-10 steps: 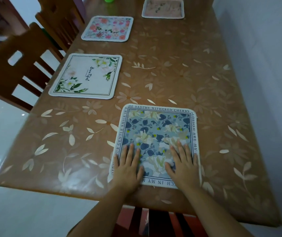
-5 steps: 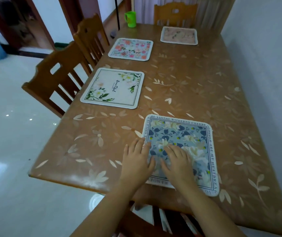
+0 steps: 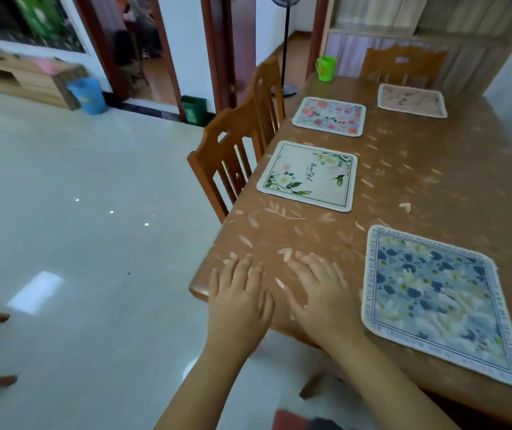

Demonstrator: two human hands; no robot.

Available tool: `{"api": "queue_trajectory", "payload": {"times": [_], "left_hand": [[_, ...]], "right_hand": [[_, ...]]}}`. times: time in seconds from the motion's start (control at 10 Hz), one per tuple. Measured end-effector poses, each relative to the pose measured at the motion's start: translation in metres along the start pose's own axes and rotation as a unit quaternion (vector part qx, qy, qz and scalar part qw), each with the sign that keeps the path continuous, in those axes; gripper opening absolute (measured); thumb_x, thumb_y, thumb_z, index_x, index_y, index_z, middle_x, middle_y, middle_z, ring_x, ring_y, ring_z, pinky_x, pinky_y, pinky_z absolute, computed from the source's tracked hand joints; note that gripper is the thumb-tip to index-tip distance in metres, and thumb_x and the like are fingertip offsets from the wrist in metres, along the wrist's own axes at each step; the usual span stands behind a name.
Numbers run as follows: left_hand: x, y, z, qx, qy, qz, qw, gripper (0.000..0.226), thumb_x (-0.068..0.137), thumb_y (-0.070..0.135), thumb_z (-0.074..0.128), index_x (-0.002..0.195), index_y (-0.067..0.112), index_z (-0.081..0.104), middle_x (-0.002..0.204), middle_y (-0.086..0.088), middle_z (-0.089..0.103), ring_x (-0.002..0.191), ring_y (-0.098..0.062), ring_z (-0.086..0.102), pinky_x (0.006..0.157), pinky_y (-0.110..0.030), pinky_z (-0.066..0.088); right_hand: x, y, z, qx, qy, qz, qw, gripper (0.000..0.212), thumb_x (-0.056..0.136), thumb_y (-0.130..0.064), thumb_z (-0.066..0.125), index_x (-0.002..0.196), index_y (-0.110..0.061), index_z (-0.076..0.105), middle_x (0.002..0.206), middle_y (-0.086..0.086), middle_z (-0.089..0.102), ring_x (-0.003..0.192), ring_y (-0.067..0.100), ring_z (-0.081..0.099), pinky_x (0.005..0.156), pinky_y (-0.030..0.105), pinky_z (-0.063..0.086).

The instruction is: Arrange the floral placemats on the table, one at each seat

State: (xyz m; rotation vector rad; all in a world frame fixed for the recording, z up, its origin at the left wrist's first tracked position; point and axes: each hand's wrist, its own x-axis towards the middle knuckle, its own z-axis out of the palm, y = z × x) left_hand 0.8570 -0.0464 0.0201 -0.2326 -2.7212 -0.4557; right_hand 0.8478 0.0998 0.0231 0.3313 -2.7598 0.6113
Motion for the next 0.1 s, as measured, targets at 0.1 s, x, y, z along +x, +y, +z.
{"api": "queue_trajectory", "payload": {"times": [0.1], "left_hand": [[-0.0103, -0.0365, -0.0169, 0.022, 0.026, -0.035, 0.999, 0.042, 0.078, 0.031, 0.042, 0.106, 0.009, 0.064, 0.114, -0.011, 0.066, 0.107, -0.031, 0.059, 0.088, -0.051, 0.045]], "right_hand": [[0.0077, -0.0392, 0.0189, -0.003, -0.005, -0.034, 0.999, 0.036, 0.081, -0.035, 0.052, 0.110, -0.019, 0.061, 0.117, 0.004, 0.063, 0.111, 0.025, 0.057, 0.097, 0.050, 0.037]]}}
